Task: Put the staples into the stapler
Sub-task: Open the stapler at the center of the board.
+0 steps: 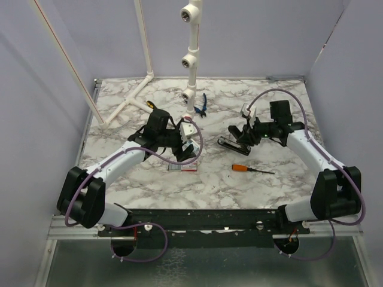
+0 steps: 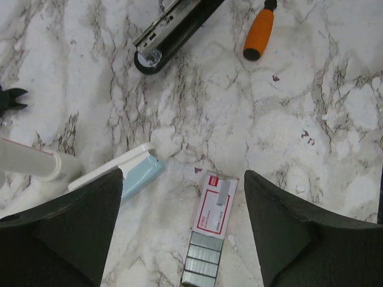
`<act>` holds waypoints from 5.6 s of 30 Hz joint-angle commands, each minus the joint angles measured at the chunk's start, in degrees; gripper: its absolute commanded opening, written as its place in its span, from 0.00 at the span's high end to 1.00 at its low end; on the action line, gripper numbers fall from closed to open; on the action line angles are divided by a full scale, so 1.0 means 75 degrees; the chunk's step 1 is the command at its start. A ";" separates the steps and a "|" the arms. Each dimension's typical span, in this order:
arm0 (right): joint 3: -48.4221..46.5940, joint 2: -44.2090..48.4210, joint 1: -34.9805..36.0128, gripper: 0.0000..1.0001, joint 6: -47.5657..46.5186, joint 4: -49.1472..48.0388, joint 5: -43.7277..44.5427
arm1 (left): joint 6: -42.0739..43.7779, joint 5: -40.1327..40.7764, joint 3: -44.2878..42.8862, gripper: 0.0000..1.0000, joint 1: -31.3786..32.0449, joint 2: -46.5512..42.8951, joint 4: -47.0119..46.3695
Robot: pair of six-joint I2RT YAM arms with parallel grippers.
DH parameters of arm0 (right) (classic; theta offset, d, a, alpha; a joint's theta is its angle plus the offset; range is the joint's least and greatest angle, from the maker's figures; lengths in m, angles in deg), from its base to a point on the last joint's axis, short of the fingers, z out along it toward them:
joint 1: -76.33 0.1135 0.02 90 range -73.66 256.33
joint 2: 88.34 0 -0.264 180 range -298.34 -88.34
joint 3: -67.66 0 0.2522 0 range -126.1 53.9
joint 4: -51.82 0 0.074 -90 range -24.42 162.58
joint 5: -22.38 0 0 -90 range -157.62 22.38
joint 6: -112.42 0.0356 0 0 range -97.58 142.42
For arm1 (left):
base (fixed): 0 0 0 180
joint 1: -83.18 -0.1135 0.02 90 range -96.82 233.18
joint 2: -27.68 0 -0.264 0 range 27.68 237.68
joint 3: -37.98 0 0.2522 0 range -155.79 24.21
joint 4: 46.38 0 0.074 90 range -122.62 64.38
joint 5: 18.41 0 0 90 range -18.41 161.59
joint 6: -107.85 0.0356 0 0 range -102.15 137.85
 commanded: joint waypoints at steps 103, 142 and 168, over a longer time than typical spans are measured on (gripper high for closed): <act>0.0504 -0.1154 -0.3330 0.64 -0.6359 0.2858 -0.1713 | -0.0225 0.1438 -0.1100 0.93 0.1344 0.4096 -0.2321; -0.0463 0.1708 -0.0714 0.00 0.0584 0.0398 0.0413 | -0.0744 0.1309 -0.0398 0.25 0.1310 0.2491 -0.2985; -0.0550 -0.1136 0.2751 0.00 0.1303 -0.1752 0.3405 | -0.1474 0.1032 0.1383 0.29 -0.1041 0.0074 -0.2746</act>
